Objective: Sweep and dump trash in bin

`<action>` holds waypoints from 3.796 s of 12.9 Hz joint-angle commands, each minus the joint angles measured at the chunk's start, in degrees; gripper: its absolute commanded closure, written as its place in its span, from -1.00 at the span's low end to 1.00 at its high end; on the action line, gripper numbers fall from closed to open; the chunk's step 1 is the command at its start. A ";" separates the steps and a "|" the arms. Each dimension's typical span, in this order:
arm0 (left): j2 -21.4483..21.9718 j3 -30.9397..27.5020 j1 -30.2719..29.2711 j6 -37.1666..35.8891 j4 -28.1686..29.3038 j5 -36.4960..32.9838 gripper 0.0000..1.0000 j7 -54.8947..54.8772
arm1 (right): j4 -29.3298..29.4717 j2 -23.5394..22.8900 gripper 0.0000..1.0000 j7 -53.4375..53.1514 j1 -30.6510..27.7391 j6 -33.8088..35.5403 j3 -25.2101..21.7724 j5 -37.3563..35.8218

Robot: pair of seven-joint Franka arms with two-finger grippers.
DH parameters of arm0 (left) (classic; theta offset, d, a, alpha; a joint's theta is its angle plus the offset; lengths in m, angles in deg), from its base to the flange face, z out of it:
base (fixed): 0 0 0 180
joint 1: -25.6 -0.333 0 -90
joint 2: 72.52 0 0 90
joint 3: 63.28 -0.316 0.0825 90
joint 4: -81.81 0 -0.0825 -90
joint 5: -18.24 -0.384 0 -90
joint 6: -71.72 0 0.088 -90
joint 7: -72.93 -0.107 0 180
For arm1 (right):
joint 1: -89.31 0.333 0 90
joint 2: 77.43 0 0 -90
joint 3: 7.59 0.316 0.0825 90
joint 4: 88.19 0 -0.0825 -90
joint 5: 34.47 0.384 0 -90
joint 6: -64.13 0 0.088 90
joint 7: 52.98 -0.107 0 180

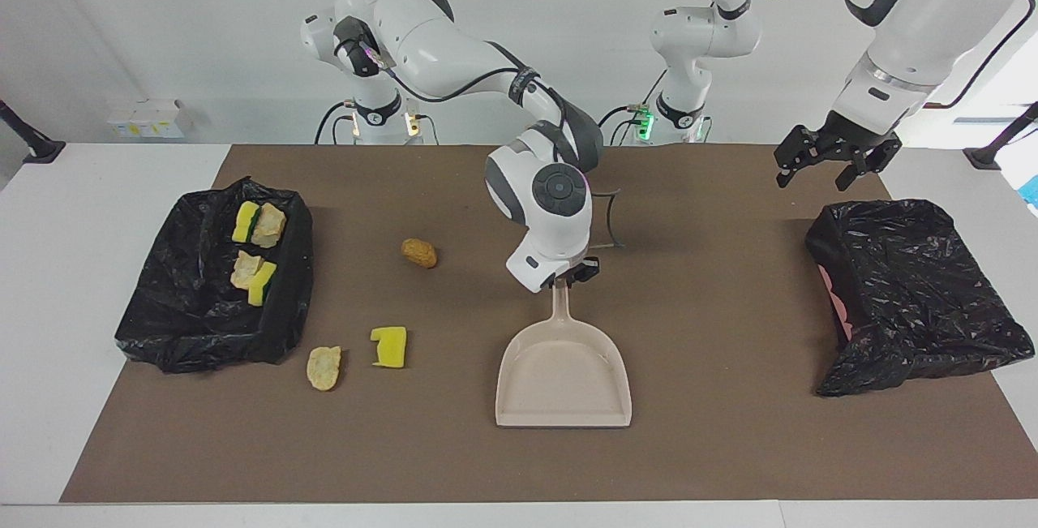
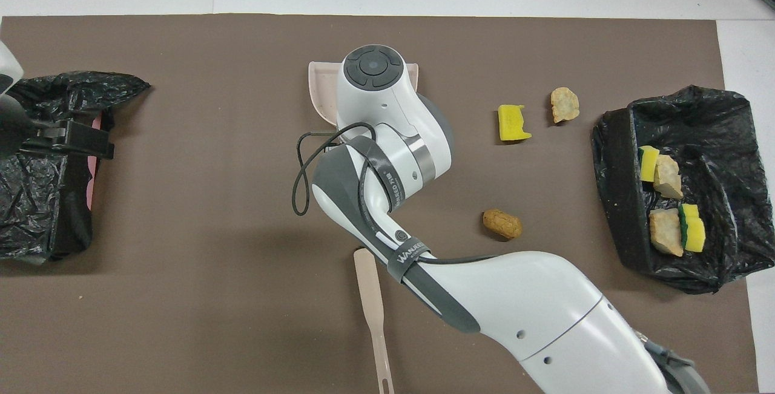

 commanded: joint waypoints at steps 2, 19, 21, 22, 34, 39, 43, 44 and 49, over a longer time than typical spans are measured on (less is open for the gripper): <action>0.45 0.41 -0.49 -0.60 -0.20 -1.15 -1.00 -0.54 | 0.44 2.24 -0.14 0.81 0.39 0.85 0.30 -0.90; -8.15 1.20 15.22 18.27 2.09 -0.79 -1.00 5.43 | -45.04 40.72 -1.00 3.80 3.89 0.36 0.38 5.51; -11.05 1.20 17.34 19.79 1.56 -1.23 -1.00 6.48 | -56.01 46.34 -1.00 4.58 4.69 -7.29 0.38 11.81; -12.02 1.20 18.83 20.75 1.56 -1.41 -1.00 7.88 | -60.59 48.55 -1.00 4.50 4.87 -9.23 0.47 12.10; -23.36 1.11 29.38 30.16 2.00 -4.31 -1.00 23.09 | -76.81 50.41 -0.48 2.22 16.03 -22.00 0.65 12.89; -25.30 1.29 30.44 32.27 2.61 -5.28 -0.69 31.80 | -76.73 50.41 1.00 0.90 16.65 -22.00 0.65 12.90; -25.04 1.37 30.53 33.06 4.64 -4.31 0.04 31.80 | -76.11 51.02 1.00 -2.25 16.56 -21.83 0.56 12.81; -24.87 1.37 30.53 33.06 5.07 -3.79 0.34 31.80 | -76.20 52.86 1.00 -2.61 16.04 -21.13 0.47 12.81; -23.55 1.11 29.65 31.83 4.46 -3.87 1.00 30.84 | -76.64 59.54 1.00 -4.90 8.93 -12.26 0.12 8.87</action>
